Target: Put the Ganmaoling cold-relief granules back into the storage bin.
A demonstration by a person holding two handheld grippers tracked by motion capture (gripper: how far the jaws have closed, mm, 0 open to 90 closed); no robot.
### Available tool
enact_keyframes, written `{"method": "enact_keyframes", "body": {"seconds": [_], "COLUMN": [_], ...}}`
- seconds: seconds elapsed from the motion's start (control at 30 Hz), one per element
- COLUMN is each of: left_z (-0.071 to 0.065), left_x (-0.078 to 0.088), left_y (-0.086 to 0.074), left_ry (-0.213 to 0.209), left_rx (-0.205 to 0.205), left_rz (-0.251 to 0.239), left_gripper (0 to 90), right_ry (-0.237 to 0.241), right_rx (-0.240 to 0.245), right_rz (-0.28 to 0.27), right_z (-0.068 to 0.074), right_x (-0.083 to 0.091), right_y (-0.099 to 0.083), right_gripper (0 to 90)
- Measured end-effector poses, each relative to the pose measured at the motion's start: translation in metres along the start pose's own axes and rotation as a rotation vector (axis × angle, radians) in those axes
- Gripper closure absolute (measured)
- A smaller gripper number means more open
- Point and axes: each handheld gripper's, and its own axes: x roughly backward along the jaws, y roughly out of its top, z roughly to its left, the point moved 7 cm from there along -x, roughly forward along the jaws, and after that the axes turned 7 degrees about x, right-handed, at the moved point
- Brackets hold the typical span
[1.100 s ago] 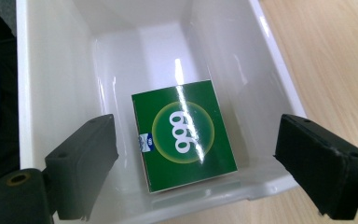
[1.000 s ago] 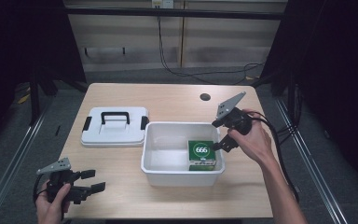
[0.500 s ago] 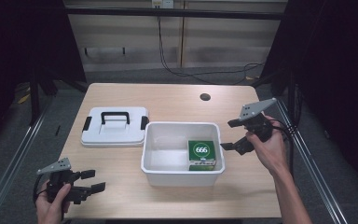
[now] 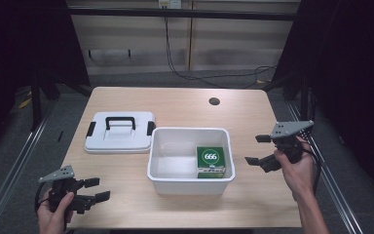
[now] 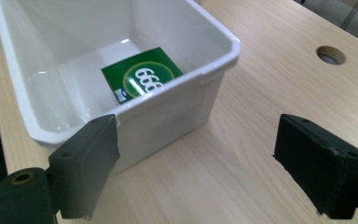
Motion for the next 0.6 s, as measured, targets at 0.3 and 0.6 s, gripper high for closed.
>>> {"method": "enact_keyframes", "body": {"seconds": [0.3, 0.6], "left_z": [0.002, 0.003], "left_x": [0.001, 0.002], "left_y": [0.001, 0.0], "left_ry": [0.016, 0.03], "left_rx": [0.002, 0.005], "left_rz": [-0.006, -0.007], "left_gripper": [16.4, 16.4], "right_ry": [-0.094, -0.115], "right_rx": [-0.074, -0.108], "right_rz": [0.0, 0.029], "right_z": [0.001, 0.016], "right_x": [-0.002, -0.013], "right_y": [-0.043, -0.075], "right_gripper": [12.9, 13.0]}}
